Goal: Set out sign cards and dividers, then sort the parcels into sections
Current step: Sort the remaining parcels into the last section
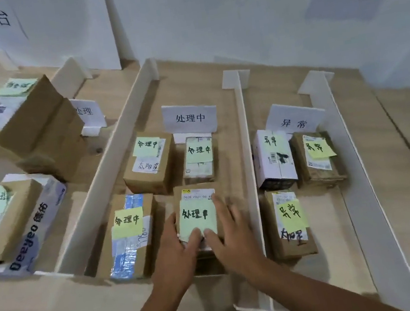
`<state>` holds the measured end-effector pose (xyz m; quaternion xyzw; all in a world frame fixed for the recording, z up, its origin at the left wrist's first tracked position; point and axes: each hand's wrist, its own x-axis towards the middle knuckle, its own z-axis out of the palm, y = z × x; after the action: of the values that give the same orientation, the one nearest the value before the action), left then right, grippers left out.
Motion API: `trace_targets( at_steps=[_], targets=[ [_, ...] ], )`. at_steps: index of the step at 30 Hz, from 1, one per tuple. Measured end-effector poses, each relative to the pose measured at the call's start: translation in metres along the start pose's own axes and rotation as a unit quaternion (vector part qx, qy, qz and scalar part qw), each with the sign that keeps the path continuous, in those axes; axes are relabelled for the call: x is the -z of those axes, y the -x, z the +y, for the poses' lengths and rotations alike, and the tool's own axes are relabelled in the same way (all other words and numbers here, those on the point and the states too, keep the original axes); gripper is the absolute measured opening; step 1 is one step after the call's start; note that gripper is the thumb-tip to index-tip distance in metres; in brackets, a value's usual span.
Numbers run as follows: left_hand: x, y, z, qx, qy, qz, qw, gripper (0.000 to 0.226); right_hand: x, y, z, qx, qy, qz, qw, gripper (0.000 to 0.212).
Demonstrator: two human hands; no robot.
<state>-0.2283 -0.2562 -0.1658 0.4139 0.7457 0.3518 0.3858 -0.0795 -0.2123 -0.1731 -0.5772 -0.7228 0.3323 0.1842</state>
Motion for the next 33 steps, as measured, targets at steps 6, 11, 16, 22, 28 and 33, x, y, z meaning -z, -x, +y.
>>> trace_targets(
  at_steps=[6,11,16,22,28,33],
  targets=[
    [0.022,-0.006,0.028,-0.009,-0.035,-0.005,0.999,0.066,0.037,0.009,-0.017,-0.025,-0.057,-0.01,0.998,0.07],
    [0.014,0.011,0.102,-0.148,-0.067,0.044,0.986,0.069,0.125,0.044,-0.001,0.01,-0.013,0.099,0.995,0.063],
    [-0.075,0.065,0.188,-0.308,-0.085,-0.002,0.948,0.07,0.246,0.13,0.07,0.001,0.009,0.192,0.981,0.062],
    [-0.231,0.178,0.253,-0.35,-0.052,-0.09,0.931,0.065,0.367,0.248,0.169,-0.02,0.043,0.278,0.96,0.063],
    [-0.343,0.259,0.286,-0.371,-0.047,-0.143,0.916,0.074,0.455,0.324,0.252,-0.043,0.059,0.288,0.955,0.061],
    [-0.418,0.269,0.316,-0.36,-0.052,-0.178,0.914,0.08,0.519,0.34,0.324,-0.061,0.064,0.305,0.948,0.063]
  ],
)
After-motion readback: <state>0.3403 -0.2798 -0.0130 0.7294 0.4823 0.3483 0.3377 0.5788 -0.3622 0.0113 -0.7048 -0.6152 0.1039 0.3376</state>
